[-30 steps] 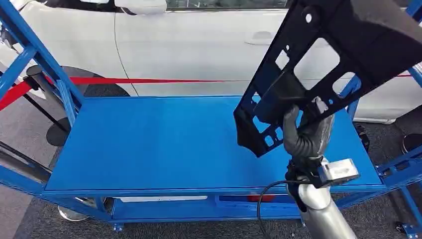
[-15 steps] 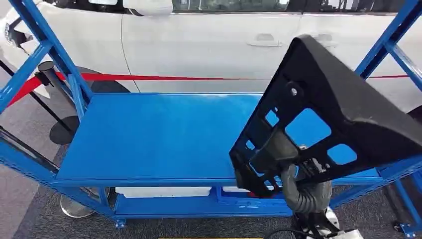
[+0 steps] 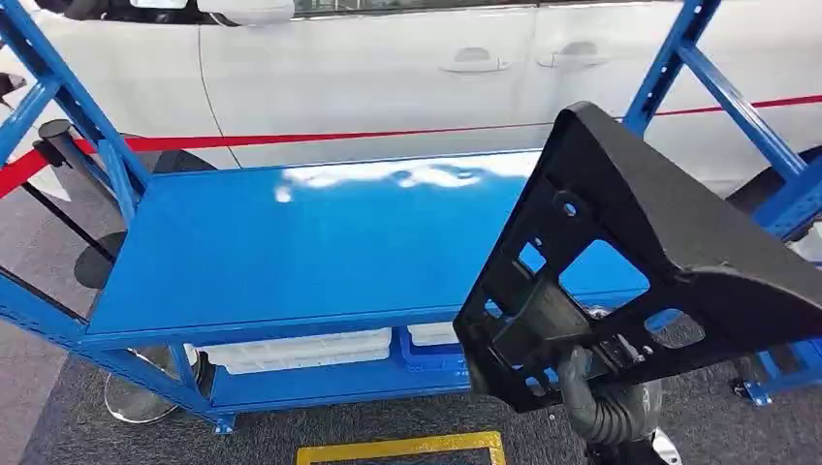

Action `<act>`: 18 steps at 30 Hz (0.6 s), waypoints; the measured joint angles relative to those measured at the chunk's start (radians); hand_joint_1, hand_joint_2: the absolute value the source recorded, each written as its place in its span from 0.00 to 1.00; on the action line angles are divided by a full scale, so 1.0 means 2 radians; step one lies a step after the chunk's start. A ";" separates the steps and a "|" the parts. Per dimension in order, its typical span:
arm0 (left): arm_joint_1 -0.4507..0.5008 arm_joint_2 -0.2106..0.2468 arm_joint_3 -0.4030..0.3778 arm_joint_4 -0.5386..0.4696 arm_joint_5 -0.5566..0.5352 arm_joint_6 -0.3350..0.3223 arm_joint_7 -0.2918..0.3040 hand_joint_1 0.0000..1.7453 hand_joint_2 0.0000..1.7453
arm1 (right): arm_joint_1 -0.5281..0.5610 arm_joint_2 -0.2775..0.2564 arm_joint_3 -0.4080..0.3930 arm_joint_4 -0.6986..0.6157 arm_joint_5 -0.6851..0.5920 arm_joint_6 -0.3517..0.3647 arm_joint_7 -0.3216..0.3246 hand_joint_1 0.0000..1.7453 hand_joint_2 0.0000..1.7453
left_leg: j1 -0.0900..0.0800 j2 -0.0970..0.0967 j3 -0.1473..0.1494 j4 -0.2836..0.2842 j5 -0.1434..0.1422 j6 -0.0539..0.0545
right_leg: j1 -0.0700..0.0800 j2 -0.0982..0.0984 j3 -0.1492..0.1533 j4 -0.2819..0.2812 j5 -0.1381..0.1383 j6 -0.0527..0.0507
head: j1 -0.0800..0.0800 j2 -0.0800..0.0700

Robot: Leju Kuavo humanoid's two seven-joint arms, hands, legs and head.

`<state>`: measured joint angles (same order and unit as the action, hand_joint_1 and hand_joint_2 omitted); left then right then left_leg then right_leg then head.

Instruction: Take the parts from the cabinet and place them on the table.

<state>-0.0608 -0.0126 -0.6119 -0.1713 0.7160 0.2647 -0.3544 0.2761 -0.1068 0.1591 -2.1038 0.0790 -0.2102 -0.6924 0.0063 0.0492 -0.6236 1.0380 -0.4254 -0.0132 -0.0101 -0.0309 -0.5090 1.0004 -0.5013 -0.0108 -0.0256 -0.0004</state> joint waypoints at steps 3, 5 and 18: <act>0.001 0.001 0.000 0.000 0.001 0.001 0.001 0.00 1.00 | 0.001 0.004 -0.005 -0.001 0.000 0.002 0.000 1.00 1.00 | -0.001 -0.020 -0.026 0.094 -0.091 -0.002 | 0.002 0.014 -0.022 0.001 0.018 -0.008 | 0.000 0.000; 0.001 0.001 0.000 0.000 0.004 0.002 0.001 0.00 1.00 | 0.005 0.009 -0.011 -0.001 -0.002 0.006 0.000 1.00 1.00 | -0.001 -0.020 -0.030 0.146 -0.103 0.001 | 0.004 0.024 -0.039 0.002 0.030 -0.008 | 0.000 0.000; 0.003 0.002 0.007 0.000 0.037 0.015 0.002 0.00 1.00 | 0.011 0.052 -0.074 0.023 -0.009 0.055 0.000 1.00 1.00 | -0.003 -0.021 0.075 -0.043 -0.029 0.030 | -0.003 0.022 -0.098 0.082 -0.018 0.023 | 0.000 0.000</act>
<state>-0.0549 -0.0092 -0.5986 -0.1705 0.7903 0.2956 -0.3502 0.2980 -0.0037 0.0109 -2.0586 0.0606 -0.1011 -0.6916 0.0006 0.0077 -0.4731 0.9520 -0.4826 0.0462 -0.0168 0.0129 -0.7055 1.1637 -0.5374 0.0342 -0.0252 -0.0004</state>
